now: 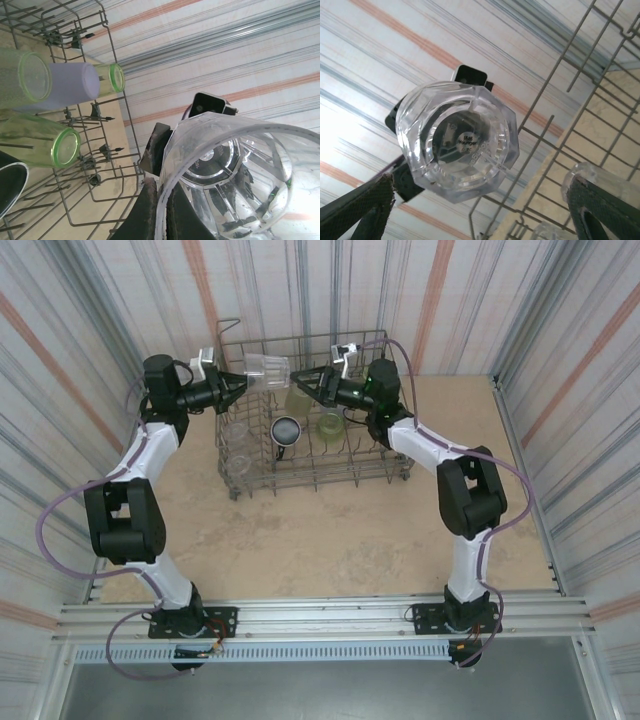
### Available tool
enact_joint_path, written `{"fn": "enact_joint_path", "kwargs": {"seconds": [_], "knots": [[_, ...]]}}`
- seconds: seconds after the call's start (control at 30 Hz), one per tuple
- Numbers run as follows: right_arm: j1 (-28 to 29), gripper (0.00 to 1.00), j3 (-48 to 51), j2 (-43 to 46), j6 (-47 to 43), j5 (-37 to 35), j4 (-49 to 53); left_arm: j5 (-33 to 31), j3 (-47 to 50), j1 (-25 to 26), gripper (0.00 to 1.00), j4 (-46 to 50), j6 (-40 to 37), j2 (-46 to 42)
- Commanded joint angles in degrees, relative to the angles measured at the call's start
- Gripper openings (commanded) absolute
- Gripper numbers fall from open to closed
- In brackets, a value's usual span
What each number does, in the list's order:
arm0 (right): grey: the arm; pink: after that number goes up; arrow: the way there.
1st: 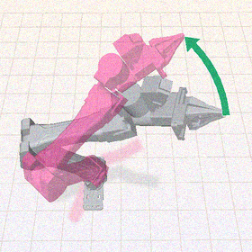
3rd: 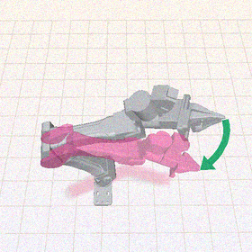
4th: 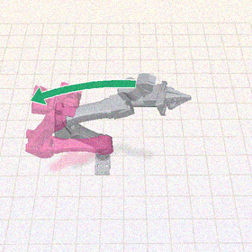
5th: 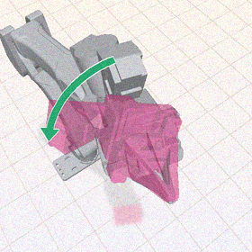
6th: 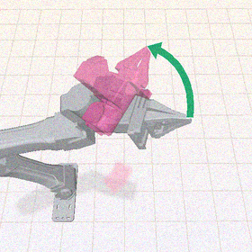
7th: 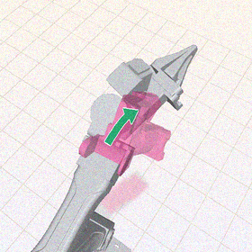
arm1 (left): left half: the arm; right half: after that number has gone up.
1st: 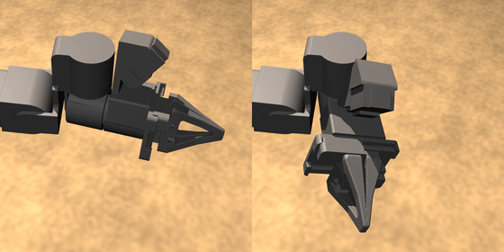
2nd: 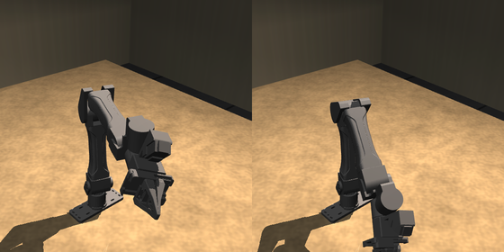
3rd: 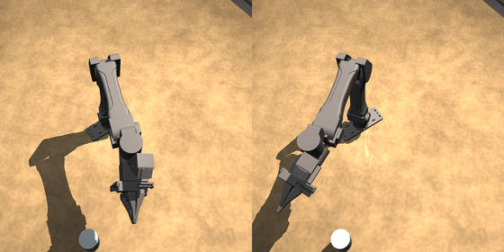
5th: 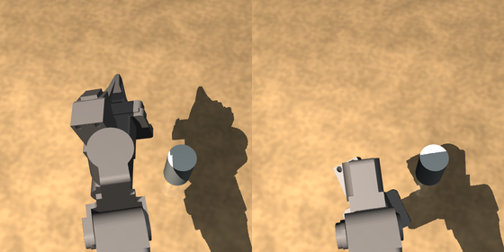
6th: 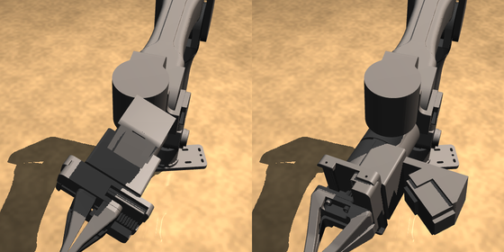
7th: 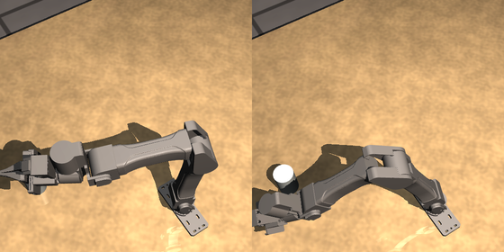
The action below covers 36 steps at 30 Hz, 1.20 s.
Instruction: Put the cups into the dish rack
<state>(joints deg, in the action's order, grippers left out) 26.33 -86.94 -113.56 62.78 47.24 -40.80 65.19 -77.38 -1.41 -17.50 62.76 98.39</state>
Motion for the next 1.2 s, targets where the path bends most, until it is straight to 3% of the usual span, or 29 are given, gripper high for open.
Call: {"fn": "enact_joint_path", "kwargs": {"seconds": [0.0, 0.7, 1.0, 1.17], "knots": [[1.2, 0.91, -2.6, -1.4, 3.2, 2.3, -4.1, 2.7, 0.5, -0.3, 0.0, -5.6, 3.2, 0.4], [2.5, 0.84, -10.2, -8.1, 11.6, 0.7, -12.0, 3.3, 0.7, -0.2, 0.0, -7.9, 5.2, 1.4], [3.4, 0.69, -11.5, -9.1, 12.6, 1.5, -12.6, 3.5, 0.5, -0.2, 0.01, -7.8, 5.3, 1.5], [3.2, 0.52, -11.7, -8.8, 12.6, 1.2, -12.8, 3.7, 0.3, -0.2, 0.12, -7.5, 5.2, 1.8]]}}
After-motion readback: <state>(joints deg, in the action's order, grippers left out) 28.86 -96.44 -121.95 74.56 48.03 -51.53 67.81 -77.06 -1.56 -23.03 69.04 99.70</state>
